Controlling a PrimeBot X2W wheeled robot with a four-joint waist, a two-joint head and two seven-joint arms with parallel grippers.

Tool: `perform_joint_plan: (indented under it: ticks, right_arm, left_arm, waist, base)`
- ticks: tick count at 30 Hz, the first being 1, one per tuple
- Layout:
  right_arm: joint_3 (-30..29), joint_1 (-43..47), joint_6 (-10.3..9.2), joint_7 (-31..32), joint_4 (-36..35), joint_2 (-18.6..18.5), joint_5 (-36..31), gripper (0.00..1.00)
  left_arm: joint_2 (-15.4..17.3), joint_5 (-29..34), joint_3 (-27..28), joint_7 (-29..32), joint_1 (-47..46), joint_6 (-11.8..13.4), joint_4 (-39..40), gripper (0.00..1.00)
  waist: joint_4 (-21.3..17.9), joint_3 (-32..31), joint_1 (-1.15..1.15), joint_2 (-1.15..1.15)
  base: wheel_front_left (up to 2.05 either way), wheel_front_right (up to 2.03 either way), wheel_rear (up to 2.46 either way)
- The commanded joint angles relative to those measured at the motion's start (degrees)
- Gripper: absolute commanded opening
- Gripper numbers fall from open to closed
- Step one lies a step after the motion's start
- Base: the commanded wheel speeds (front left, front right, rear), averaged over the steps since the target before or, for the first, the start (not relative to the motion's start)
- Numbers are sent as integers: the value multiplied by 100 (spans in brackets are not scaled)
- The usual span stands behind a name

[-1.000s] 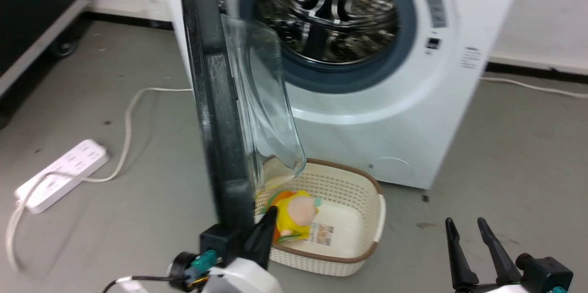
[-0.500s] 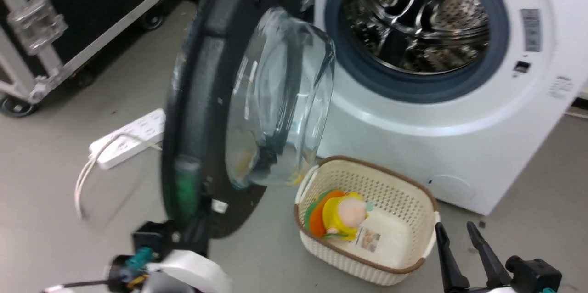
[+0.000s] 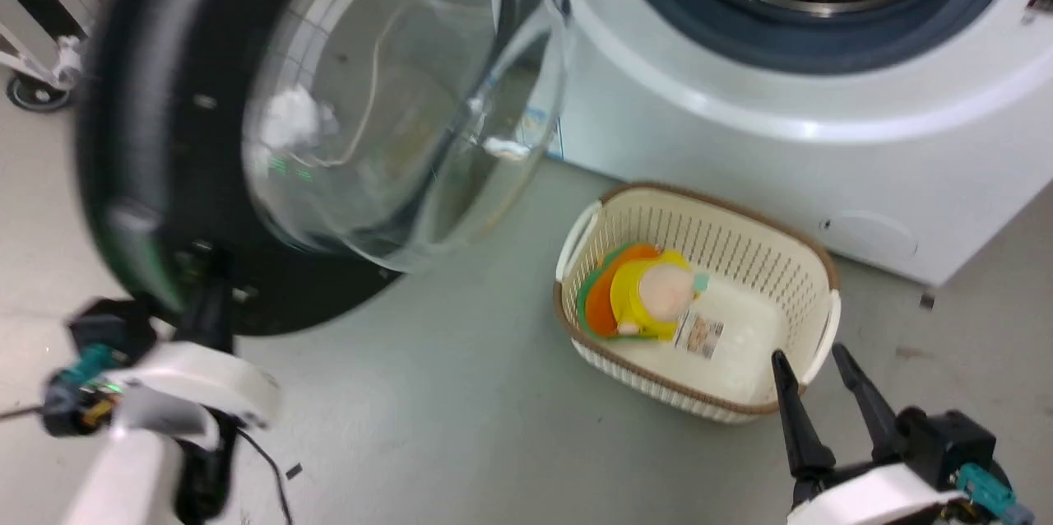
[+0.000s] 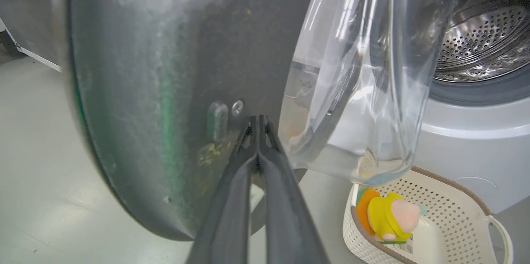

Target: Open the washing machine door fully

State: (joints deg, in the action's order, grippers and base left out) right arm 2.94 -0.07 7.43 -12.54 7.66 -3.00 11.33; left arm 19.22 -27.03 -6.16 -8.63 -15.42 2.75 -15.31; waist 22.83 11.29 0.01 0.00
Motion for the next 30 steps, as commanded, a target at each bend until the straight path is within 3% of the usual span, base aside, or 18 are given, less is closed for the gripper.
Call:
perform_joint_plan:
  ticks: [1, 11, 18, 22, 30]
  right_arm:
    - [-11, -100, 6, 38, -52, 13, -48, 100]
    - [-145, -281, 6, 221, -292, 2, -256, 100]
    - [-231, -311, 6, 275, -381, -15, -249, 100]
    - [-306, -279, 6, 200, -364, -2, -110, 100]
    - [-367, -249, 6, -56, -251, 10, -179, 100]
  left_arm:
    - [100, -42, 96, -16, -142, -17, -63, 0]
    - [762, -340, 763, -250, -892, -138, -1039, 0]
    - [912, -324, 769, -409, -1147, -303, -1515, 0]
    - [842, -205, 706, -563, -1034, -378, -1460, 0]
    - [135, 116, 358, -632, -37, -301, 118, 0]
  waist:
    - [-52, 246, -1, 0]
    - [-227, 713, -1, 0]
    - [-329, 714, -1, 0]
    - [-448, 436, -1, 0]
    - [-915, -452, -1, 0]
  base:
    - [0, 0, 0]
    - [0, 0, 0]
    - [0, 0, 0]
    - [0, 0, 0]
    - [0, 0, 0]
